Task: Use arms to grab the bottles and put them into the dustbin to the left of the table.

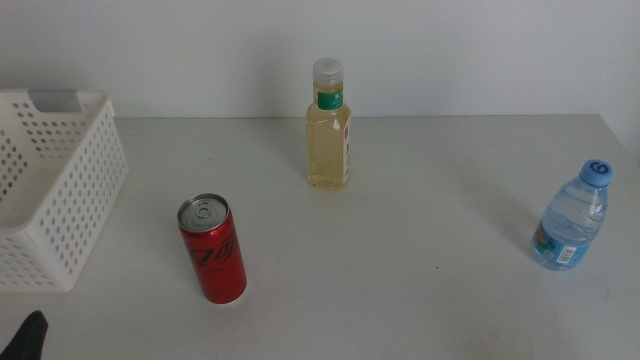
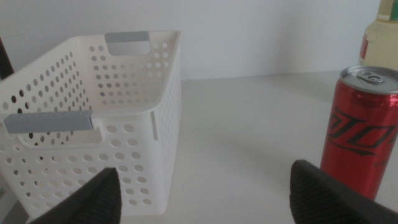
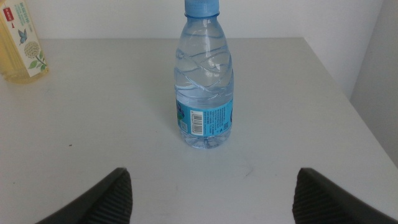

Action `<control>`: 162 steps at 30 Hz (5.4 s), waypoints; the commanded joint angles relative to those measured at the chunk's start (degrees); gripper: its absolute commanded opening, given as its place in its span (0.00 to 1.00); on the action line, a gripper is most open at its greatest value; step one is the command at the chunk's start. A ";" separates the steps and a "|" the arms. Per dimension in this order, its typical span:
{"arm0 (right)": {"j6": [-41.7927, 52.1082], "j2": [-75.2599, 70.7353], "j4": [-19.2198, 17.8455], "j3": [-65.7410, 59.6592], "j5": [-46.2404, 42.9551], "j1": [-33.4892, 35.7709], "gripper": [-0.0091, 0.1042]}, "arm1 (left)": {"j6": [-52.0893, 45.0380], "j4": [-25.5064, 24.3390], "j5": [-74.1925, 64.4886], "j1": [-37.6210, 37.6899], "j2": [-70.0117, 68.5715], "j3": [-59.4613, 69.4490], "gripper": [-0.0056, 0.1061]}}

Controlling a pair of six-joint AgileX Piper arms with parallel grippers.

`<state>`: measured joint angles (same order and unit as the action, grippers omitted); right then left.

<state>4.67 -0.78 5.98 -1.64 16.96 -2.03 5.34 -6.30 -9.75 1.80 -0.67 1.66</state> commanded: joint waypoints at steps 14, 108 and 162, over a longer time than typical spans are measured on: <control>0.85 -1.24 -0.76 0.52 -4.46 -0.32 0.67 | 1.14 0.64 25.56 8.74 21.31 0.05 0.87; 0.85 -1.24 -0.76 0.52 -4.46 -0.32 0.67 | 6.12 -7.10 79.95 14.76 100.47 -19.71 0.87; 0.85 -1.24 -0.76 0.52 -4.46 -0.32 0.67 | -14.85 6.30 -29.83 10.01 78.49 -71.68 0.04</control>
<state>4.67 -0.78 5.98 -1.64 16.96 -2.03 -3.41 -4.84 -39.82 13.29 79.60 -65.05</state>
